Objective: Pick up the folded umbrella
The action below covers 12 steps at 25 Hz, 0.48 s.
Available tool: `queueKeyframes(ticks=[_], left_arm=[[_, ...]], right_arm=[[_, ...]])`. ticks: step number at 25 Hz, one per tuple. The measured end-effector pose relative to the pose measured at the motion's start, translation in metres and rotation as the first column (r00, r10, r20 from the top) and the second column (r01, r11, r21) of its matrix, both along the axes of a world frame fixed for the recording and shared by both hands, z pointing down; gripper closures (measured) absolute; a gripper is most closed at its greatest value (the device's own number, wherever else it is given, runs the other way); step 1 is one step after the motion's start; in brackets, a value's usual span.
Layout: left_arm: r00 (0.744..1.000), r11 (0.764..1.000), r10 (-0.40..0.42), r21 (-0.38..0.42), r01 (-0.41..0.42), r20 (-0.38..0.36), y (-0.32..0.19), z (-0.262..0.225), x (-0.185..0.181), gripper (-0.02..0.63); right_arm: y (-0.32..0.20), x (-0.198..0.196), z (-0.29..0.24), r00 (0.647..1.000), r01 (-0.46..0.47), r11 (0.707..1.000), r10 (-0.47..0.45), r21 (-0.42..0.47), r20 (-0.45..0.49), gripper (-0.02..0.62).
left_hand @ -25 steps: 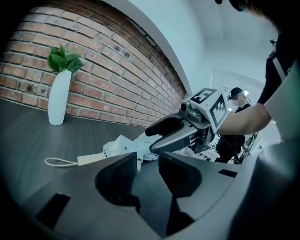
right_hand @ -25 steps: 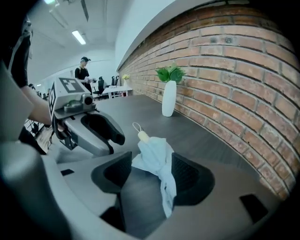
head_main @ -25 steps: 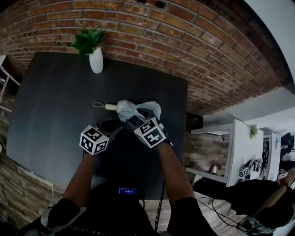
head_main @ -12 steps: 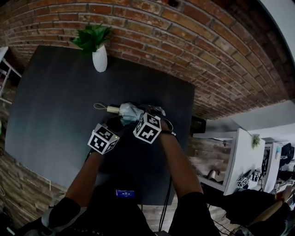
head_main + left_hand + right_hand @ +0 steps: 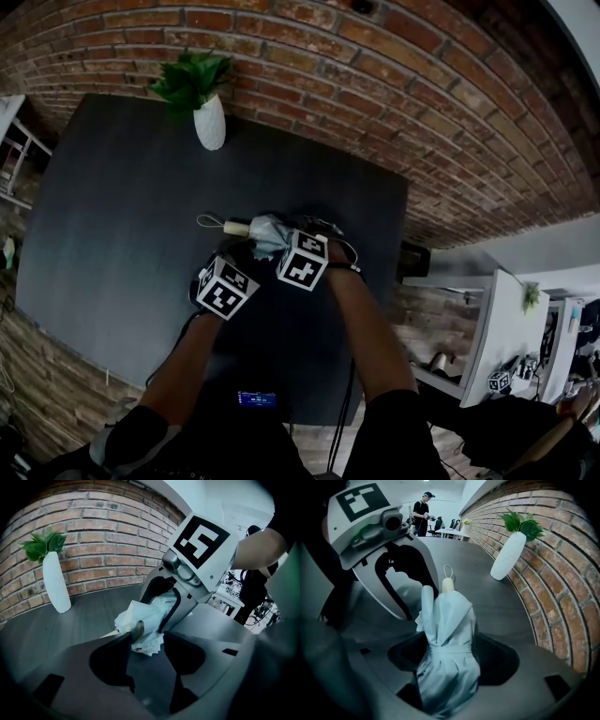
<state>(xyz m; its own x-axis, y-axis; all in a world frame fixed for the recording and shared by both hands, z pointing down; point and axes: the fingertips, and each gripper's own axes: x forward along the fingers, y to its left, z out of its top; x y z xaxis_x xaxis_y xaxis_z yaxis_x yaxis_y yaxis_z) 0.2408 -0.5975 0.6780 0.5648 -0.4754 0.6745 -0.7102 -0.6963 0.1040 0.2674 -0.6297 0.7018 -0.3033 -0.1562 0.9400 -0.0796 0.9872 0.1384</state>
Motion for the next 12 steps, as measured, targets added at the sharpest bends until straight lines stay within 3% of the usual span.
queueKeyframes(ticks=[12], left_arm=[[0.999, 1.0, 0.005, -0.009, -0.005, 0.034, 0.002, 0.003, 0.0, 0.408]], right_arm=[[-0.005, 0.004, 0.023, 0.993, 0.031, 0.999, -0.035, -0.037, -0.112, 0.285]])
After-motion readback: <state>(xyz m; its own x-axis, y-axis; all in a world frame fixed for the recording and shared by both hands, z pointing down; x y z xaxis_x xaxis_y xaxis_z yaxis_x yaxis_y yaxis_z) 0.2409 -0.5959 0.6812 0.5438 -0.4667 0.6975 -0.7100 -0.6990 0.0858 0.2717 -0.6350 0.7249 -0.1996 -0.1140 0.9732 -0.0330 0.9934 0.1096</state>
